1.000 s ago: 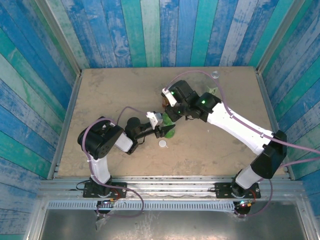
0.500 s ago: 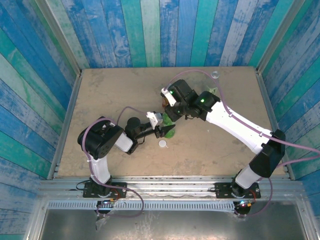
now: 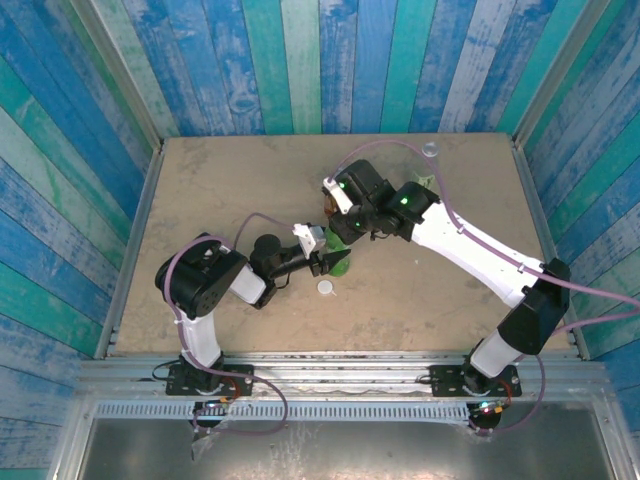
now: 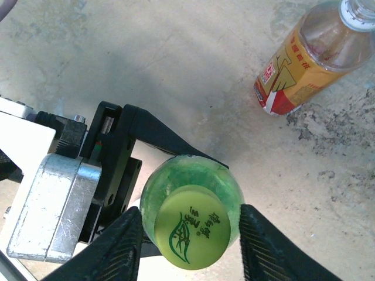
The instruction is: Screw on the bottle caps
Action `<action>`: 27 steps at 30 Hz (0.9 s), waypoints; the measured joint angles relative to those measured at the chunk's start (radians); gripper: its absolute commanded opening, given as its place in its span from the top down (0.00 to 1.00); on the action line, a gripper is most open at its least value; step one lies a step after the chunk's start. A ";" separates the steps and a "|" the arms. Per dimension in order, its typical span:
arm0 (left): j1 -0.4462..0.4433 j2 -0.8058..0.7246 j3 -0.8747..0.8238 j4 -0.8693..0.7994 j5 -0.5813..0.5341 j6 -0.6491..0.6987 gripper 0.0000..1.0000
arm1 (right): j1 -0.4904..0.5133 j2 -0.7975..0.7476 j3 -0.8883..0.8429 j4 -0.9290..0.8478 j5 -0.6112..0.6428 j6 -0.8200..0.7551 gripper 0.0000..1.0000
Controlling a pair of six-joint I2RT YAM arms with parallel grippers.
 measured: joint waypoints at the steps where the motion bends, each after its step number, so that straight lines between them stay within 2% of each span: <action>1: 0.000 0.000 0.000 0.000 0.000 0.000 0.36 | 0.000 -0.003 -0.002 0.003 0.000 0.000 0.42; 3: 0.000 0.000 0.000 0.000 0.000 0.000 0.36 | 0.000 -0.015 -0.009 0.011 0.000 0.002 0.37; 5: 0.000 0.000 0.000 0.000 0.000 0.000 0.36 | 0.000 -0.032 -0.017 0.021 0.001 0.003 0.37; 8: 0.000 0.000 0.000 0.000 0.001 0.000 0.35 | 0.000 -0.069 -0.037 0.049 0.011 0.012 0.43; 14: 0.000 0.000 0.000 0.000 0.004 0.000 0.36 | -0.001 -0.108 -0.068 0.092 0.027 0.029 0.64; 20: 0.000 0.000 0.000 0.000 0.004 0.001 0.36 | -0.005 -0.089 -0.075 0.100 0.023 0.035 0.67; 27: 0.000 0.000 0.000 -0.002 0.003 0.002 0.35 | -0.006 -0.068 -0.076 0.095 0.018 0.033 0.76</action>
